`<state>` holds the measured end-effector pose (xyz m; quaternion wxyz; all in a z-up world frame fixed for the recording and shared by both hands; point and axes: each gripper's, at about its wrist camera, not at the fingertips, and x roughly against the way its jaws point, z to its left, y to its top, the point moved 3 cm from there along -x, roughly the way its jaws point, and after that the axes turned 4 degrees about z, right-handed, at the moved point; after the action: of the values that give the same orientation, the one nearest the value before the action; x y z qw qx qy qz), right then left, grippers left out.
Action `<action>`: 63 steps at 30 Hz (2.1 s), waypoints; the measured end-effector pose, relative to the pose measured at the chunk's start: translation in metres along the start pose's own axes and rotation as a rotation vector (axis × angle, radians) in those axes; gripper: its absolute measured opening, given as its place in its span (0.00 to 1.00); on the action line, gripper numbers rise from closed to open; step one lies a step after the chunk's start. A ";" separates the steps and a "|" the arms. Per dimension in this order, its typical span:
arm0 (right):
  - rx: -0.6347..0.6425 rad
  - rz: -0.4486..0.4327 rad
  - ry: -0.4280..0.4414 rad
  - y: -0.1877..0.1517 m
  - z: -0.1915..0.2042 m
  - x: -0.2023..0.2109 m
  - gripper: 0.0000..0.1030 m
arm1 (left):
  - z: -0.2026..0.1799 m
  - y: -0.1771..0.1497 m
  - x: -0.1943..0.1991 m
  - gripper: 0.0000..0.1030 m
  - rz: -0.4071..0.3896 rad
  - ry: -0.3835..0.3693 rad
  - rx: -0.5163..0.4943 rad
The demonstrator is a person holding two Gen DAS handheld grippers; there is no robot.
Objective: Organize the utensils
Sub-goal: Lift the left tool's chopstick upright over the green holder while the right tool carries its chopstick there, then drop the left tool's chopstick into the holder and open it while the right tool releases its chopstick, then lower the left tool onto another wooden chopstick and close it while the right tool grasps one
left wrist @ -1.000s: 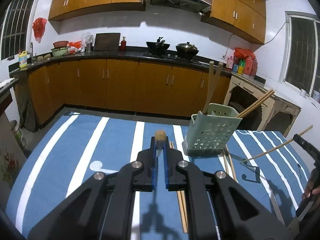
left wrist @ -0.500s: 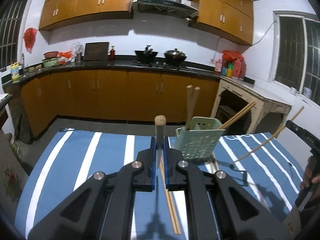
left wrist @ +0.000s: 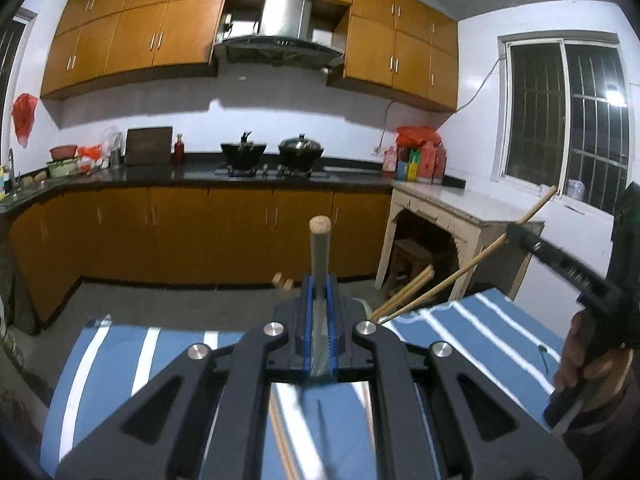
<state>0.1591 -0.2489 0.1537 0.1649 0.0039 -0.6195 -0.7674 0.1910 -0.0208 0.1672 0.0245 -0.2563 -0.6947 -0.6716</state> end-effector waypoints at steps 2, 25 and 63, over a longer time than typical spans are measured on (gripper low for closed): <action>-0.001 -0.008 0.000 0.004 0.001 -0.006 0.07 | -0.006 0.012 -0.004 0.07 -0.022 -0.001 0.004; -0.006 0.219 -0.038 -0.044 -0.004 -0.102 0.12 | 0.013 -0.009 -0.115 0.27 0.100 0.072 0.050; -0.173 0.672 -0.144 -0.231 -0.034 -0.104 0.28 | 0.102 -0.215 -0.106 0.36 0.470 0.240 0.180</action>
<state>0.2072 -0.2138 -0.0946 0.3638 -0.2682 -0.5288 -0.7183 0.2310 0.0489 -0.0802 0.2843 -0.3259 -0.6652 -0.6087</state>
